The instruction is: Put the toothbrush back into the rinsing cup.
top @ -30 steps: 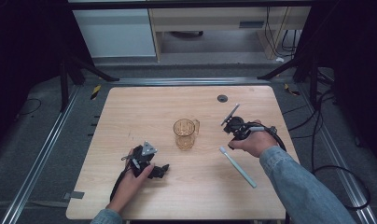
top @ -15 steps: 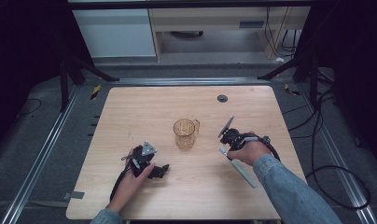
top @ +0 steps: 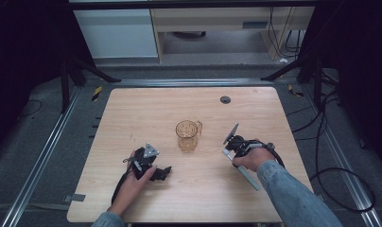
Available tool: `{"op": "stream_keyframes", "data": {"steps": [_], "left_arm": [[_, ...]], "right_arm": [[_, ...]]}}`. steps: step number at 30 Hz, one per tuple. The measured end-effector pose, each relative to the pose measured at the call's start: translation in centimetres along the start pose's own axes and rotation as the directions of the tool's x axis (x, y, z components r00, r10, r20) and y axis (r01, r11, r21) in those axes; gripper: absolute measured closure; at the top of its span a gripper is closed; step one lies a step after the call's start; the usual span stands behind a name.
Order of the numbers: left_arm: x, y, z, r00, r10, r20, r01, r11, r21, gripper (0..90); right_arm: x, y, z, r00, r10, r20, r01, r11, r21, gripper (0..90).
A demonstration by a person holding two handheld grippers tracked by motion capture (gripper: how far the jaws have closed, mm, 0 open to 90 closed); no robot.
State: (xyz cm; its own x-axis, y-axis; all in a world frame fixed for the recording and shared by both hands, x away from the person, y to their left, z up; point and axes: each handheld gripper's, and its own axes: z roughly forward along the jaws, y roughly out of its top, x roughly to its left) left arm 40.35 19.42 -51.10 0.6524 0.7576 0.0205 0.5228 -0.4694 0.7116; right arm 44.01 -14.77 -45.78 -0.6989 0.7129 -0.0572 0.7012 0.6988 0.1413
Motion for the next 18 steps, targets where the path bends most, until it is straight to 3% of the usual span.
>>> {"op": "stream_keyframes", "data": {"steps": [2,3,4,6,12,18], "left_arm": [[0.01,0.0,0.0,1.0,0.001,0.0,-0.001,1.0,0.0,0.0],[0.01,0.0,0.0,1.0,0.001,0.0,-0.001,1.0,0.0,0.0],[0.01,0.0,0.0,1.0,0.001,0.0,-0.001,1.0,0.0,0.0],[0.01,0.0,0.0,1.0,0.001,0.0,-0.001,1.0,0.0,0.0],[0.02,0.01,0.0,1.0,0.003,0.001,-0.003,1.0,0.0,0.0],[0.03,0.01,0.0,1.0,0.004,0.0,-0.004,1.0,0.0,0.0]], "right_arm": [[0.07,0.05,0.0,0.9999,0.014,-0.009,-0.014,1.0,0.007,68.7],[-0.11,-0.03,0.12,0.9998,-0.016,-0.007,0.016,1.0,-0.001,68.9],[0.03,0.03,0.11,1.0,-0.001,-0.009,0.001,1.0,0.006,69.1],[-0.06,0.03,0.24,0.9998,-0.02,-0.01,0.02,1.0,0.004,69.3],[0.22,0.26,0.47,0.9997,0.016,-0.019,-0.016,0.999,0.028,70.5],[-0.07,0.3,0.79,0.9997,-0.013,-0.022,0.014,0.999,0.032,71.0]]}}
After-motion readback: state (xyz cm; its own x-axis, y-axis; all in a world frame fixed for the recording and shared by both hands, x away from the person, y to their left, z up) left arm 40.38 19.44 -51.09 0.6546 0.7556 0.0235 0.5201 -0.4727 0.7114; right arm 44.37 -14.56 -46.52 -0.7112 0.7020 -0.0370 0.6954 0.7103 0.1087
